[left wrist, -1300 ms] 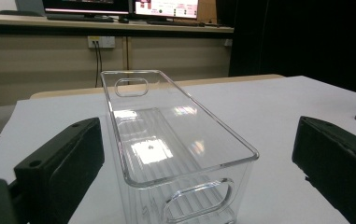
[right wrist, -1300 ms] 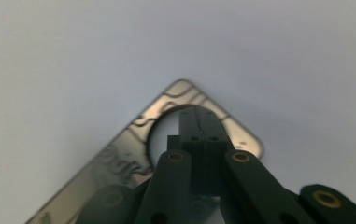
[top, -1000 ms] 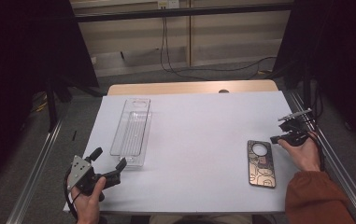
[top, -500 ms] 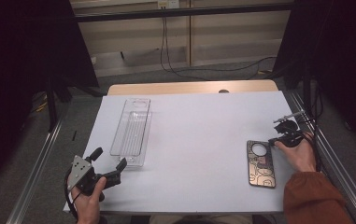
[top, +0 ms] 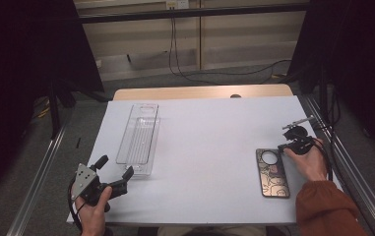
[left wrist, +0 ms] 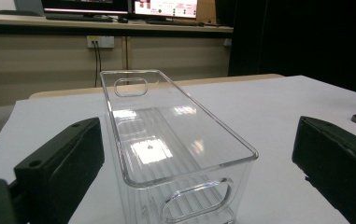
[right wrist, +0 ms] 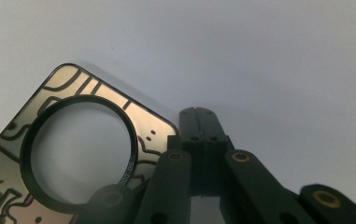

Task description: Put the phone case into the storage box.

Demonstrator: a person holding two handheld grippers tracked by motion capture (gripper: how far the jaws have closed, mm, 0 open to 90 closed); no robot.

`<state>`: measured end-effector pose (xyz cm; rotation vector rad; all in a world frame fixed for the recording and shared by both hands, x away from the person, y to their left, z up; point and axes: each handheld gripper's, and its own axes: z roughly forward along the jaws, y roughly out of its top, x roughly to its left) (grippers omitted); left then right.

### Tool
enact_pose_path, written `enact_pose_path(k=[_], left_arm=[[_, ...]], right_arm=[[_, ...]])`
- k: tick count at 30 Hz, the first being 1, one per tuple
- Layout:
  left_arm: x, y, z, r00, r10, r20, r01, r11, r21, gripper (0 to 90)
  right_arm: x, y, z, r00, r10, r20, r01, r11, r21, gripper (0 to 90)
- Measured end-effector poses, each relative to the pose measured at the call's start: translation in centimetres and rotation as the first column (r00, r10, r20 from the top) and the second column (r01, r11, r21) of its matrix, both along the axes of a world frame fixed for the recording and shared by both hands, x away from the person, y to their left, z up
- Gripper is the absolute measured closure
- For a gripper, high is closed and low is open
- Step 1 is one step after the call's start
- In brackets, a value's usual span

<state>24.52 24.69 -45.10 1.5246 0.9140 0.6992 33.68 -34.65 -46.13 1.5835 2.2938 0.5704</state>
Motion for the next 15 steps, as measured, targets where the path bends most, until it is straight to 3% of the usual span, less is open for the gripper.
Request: enact_pose_path(k=[1,3,15], left_arm=[[0.0,0.0,0.0,1.0000,0.000,0.000,0.000,1.0000,0.000,2.4],[0.0,0.0,0.0,1.0000,0.001,0.001,-0.001,1.0000,-0.001,2.4],[0.0,-0.1,0.0,1.0000,-0.003,-0.001,0.003,1.0000,-0.003,2.3]], right_arm=[[0.1,0.0,-0.1,0.9998,0.018,0.008,-0.018,1.000,0.010,90.0],[0.1,0.4,0.0,0.9997,0.021,0.007,-0.021,1.000,-0.013,90.0],[0.3,1.0,-0.3,0.9987,0.043,0.027,-0.043,0.999,0.025,90.0]])
